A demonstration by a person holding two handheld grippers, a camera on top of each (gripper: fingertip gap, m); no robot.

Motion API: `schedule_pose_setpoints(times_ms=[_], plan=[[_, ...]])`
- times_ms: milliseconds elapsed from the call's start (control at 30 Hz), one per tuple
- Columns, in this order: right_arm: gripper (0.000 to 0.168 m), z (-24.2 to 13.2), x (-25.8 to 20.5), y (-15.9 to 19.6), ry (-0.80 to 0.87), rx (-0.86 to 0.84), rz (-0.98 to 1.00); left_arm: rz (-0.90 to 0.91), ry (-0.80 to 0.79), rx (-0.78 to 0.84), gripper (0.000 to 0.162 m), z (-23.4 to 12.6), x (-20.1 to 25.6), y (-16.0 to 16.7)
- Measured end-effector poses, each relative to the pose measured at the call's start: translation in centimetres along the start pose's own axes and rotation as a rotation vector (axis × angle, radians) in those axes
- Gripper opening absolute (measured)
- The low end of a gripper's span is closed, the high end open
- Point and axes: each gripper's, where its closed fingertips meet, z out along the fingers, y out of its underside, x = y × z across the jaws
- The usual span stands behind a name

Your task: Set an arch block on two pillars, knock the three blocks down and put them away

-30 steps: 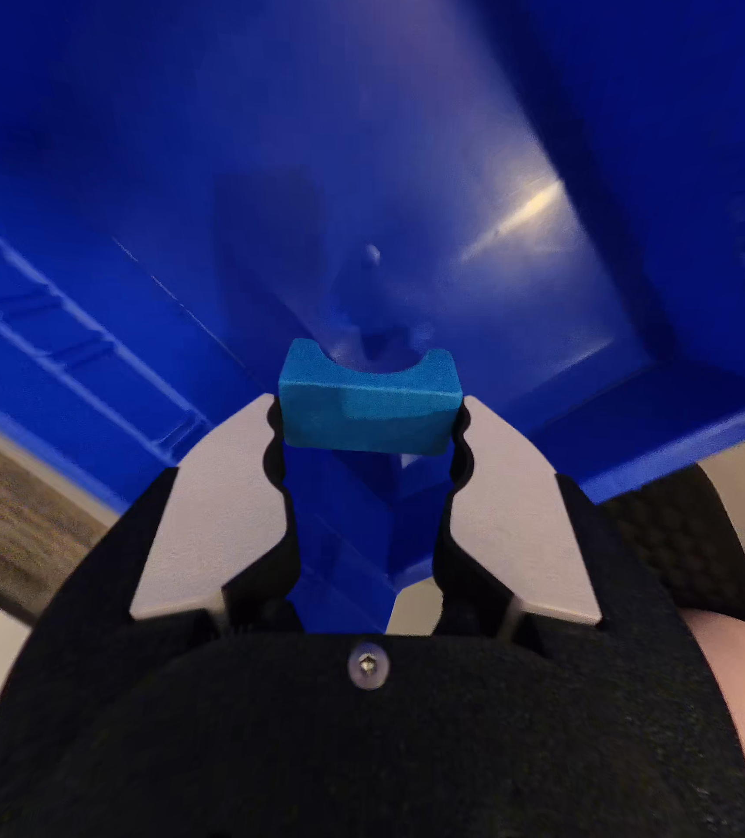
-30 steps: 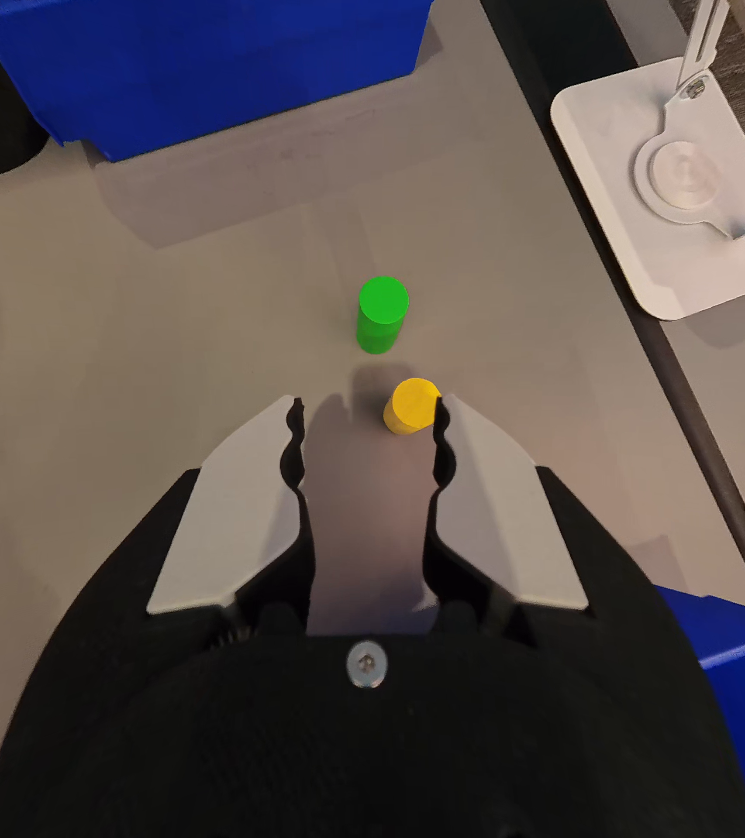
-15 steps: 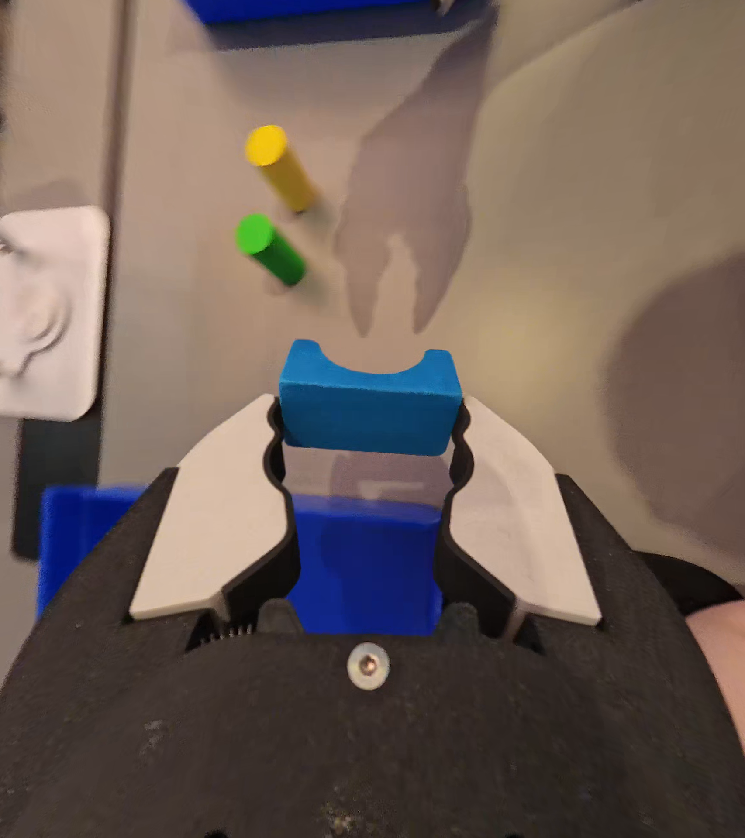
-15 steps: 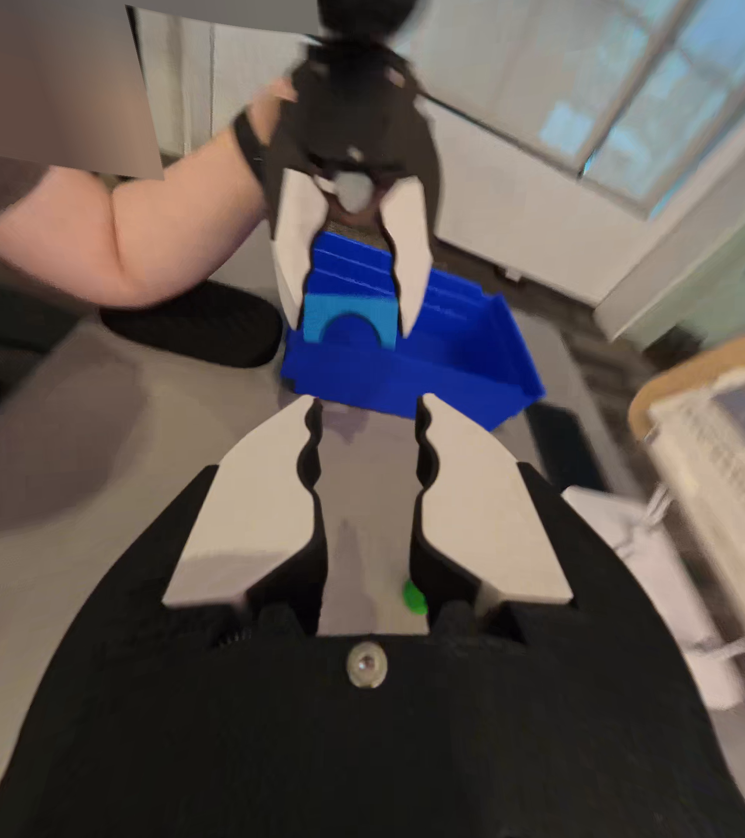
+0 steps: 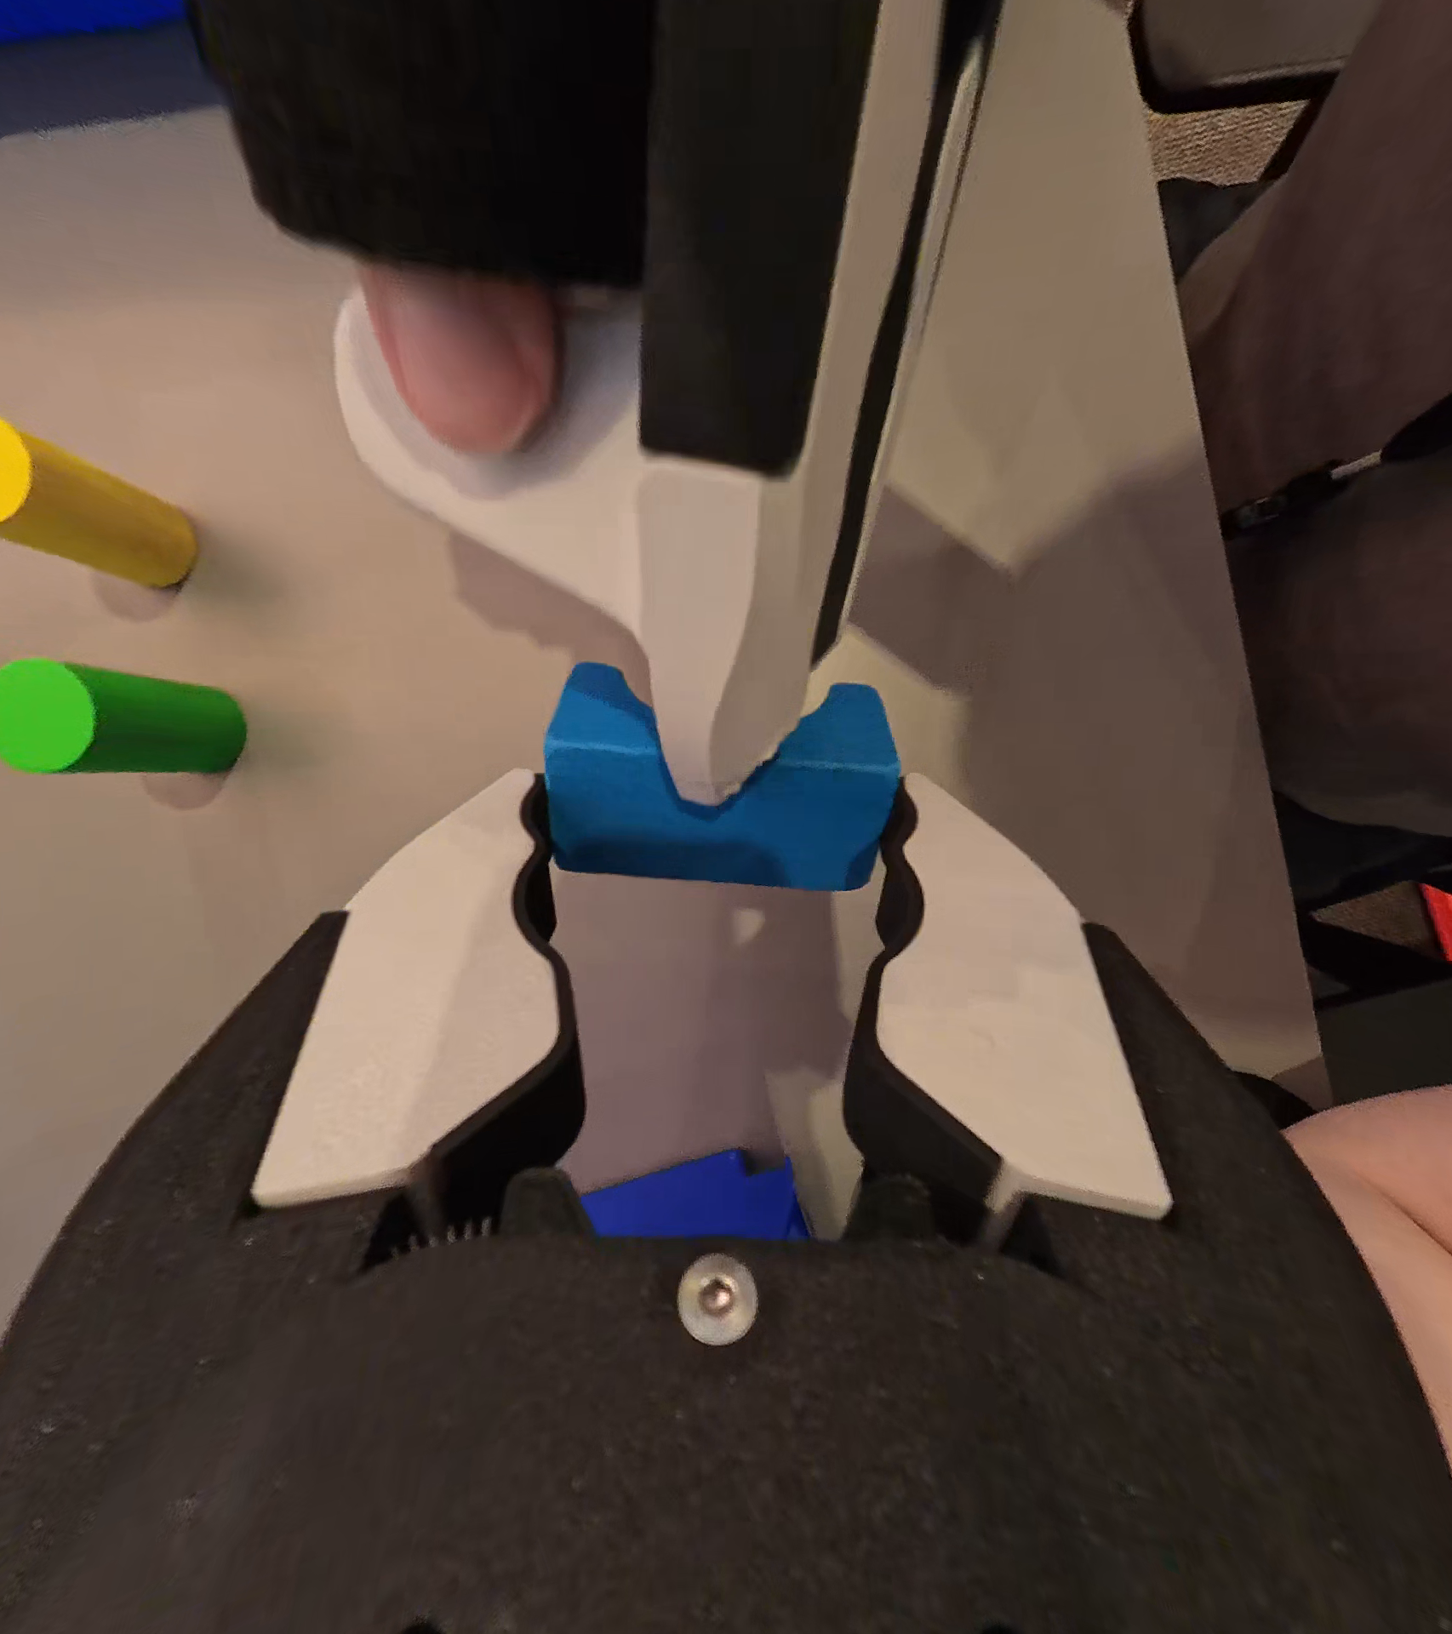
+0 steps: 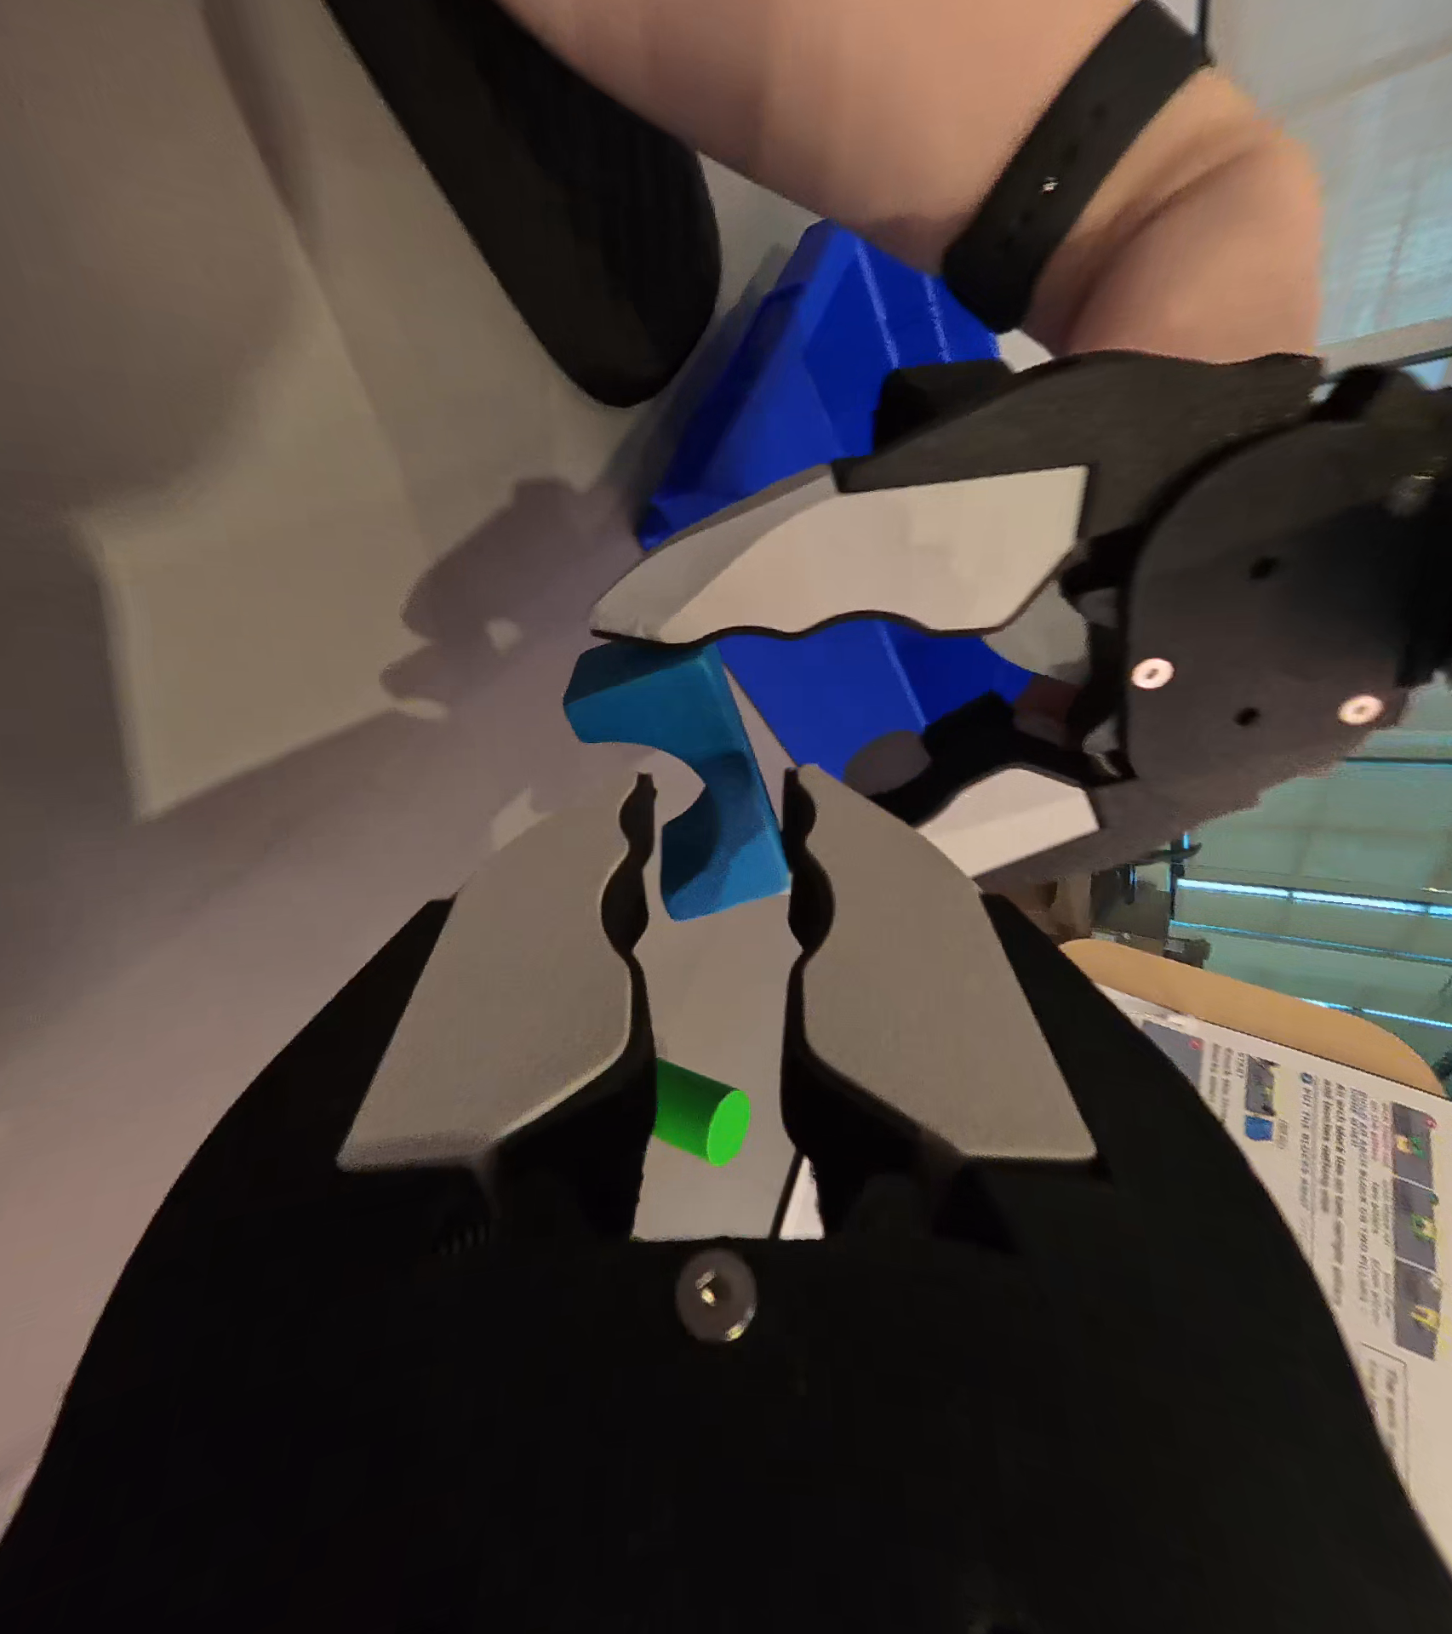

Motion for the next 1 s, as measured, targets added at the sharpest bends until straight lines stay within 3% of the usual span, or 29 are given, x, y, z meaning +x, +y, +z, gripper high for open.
schedule_pose_setpoints(times_ms=[300, 500, 667, 800, 1000], plan=[[0.013, 0.7, -0.8, 0.1, -0.024, -0.013, -0.006, 0.01, 0.025, -0.003, 0.069, 0.5, 0.1, 0.1], [0.011, 0.1, 0.0, 1.7, -0.004, -0.08, 0.046, -0.065, -0.066, 0.064, 0.088, -1.9, -1.5, 0.4], [0.011, -3.0, 4.3, 9.5, 0.2, -0.367, 0.247, -0.177, -0.295, 0.281, 0.087, -8.3, -4.1, 0.7], [0.011, -5.8, 6.2, 15.9, 0.421, -0.636, 0.432, -0.294, -0.421, 0.307, 0.085, -11.0, -5.7, 2.5], [0.012, -4.7, 4.3, 16.8, 0.523, -0.832, 0.356, -0.396, -0.493, 0.287, 0.083, -12.3, -6.7, 4.1]])
